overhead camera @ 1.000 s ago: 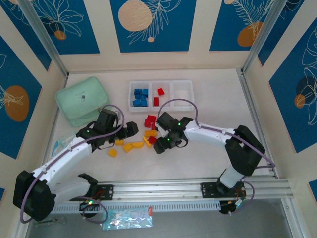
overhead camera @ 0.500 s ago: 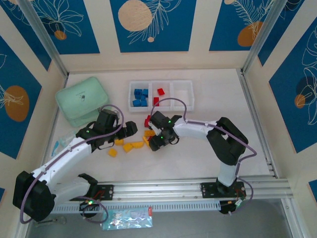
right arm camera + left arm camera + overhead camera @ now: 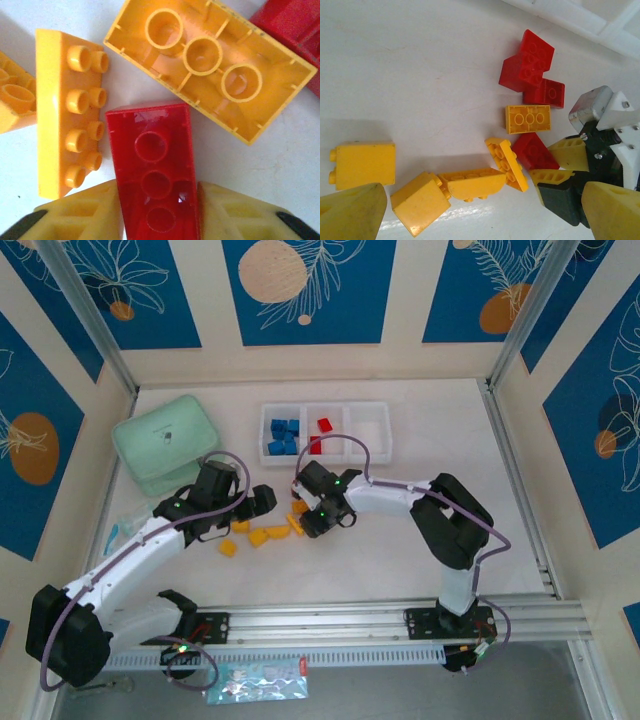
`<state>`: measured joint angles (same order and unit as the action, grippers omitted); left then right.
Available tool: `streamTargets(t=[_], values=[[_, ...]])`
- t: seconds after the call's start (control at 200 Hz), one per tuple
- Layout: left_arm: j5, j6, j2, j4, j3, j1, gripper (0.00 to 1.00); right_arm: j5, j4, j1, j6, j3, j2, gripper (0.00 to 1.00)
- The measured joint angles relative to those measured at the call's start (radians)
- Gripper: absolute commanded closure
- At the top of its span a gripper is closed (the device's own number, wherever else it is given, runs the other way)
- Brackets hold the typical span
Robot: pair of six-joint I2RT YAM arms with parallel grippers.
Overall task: Sort the legos into containers by color
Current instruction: Pick up the lego from the center of the table, then place the lego in the container.
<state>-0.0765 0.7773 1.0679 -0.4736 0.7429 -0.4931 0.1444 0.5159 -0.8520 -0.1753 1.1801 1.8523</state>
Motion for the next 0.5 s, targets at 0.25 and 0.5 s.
streamTargets(t=[0.25, 0.5], values=[[0.0, -0.008, 0.006, -0.008, 0.02, 0.0, 0.0, -0.002, 0.03, 0.011, -0.004, -0.004, -0.097, 0.72], [-0.001, -0.039, 0.072, 0.005, 0.108, 0.0, 0.0, -0.015, 0.053, 0.143, -0.043, 0.087, -0.159, 0.72]])
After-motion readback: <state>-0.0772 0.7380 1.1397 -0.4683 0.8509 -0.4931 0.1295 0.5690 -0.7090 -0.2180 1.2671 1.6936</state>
